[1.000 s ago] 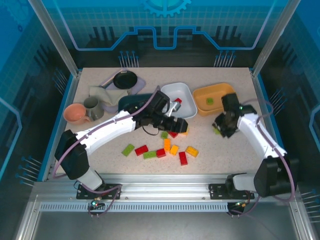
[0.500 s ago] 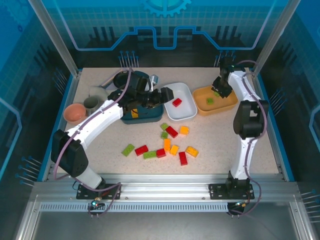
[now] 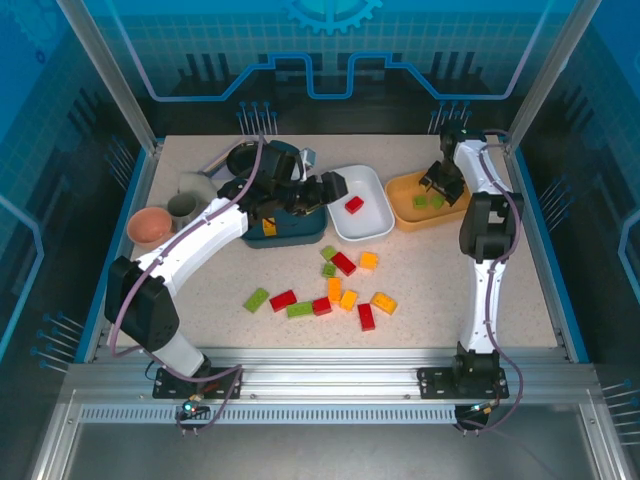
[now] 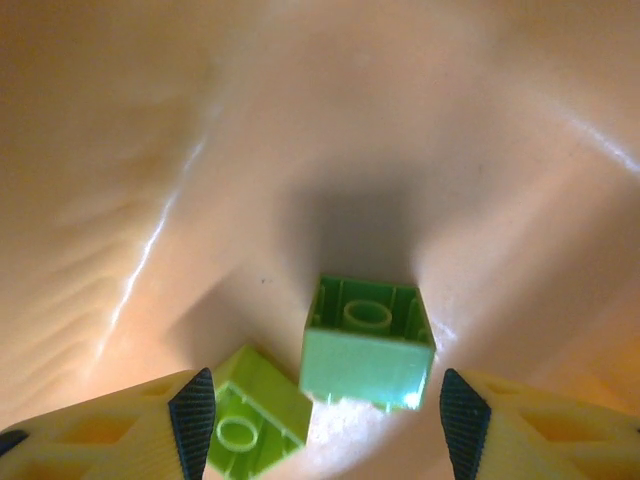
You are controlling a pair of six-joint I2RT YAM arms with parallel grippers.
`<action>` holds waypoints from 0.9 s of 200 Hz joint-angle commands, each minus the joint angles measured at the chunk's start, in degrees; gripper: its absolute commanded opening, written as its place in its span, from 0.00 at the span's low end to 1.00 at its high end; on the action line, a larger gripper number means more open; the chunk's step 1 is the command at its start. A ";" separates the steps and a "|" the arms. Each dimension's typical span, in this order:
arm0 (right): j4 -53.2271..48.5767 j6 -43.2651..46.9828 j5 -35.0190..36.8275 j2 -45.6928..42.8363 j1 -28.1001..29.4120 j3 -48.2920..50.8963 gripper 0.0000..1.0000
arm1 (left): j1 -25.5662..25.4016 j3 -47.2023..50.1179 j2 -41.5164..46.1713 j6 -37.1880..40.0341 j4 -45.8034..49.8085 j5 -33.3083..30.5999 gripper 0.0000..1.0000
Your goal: Sort the legos into containers by color
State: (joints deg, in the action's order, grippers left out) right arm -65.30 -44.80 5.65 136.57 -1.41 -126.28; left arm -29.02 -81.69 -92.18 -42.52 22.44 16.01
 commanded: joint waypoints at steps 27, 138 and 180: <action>7.49 7.43 3.37 -26.26 8.32 14.62 0.64 | 0.04 2.92 3.61 2.56 12.82 -3.17 0.81; 24.22 12.21 -10.90 -79.53 30.59 75.56 0.70 | -12.62 -0.50 -15.32 -2.20 28.46 -7.99 0.72; 22.57 13.16 -11.27 -82.43 30.48 77.55 0.70 | -14.70 -2.44 -20.66 -2.29 28.37 -8.24 0.69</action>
State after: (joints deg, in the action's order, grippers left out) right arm -42.00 -32.80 -3.77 54.74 28.62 -49.95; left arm -42.13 -81.38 -110.87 -43.66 48.51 9.04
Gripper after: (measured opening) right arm 0.701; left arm 0.700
